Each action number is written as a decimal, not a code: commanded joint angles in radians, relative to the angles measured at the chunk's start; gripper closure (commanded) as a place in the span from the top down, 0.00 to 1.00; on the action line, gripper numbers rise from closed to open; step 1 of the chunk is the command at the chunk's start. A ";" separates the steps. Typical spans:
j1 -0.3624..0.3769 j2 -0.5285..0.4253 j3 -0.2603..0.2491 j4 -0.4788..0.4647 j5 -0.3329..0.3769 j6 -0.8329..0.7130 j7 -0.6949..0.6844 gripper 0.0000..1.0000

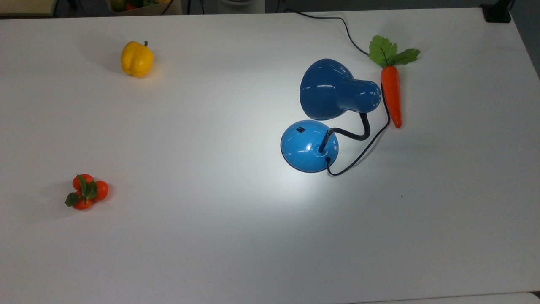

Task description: Turn off lamp

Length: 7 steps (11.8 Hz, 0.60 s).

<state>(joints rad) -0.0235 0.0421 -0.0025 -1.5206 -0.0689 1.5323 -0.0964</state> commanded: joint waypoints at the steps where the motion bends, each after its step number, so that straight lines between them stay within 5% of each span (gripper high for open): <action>1: 0.007 -0.010 -0.007 0.005 -0.008 -0.017 0.014 1.00; 7: 0.007 -0.010 -0.008 0.005 -0.005 -0.027 0.004 1.00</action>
<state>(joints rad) -0.0235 0.0421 -0.0025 -1.5206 -0.0689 1.5323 -0.0962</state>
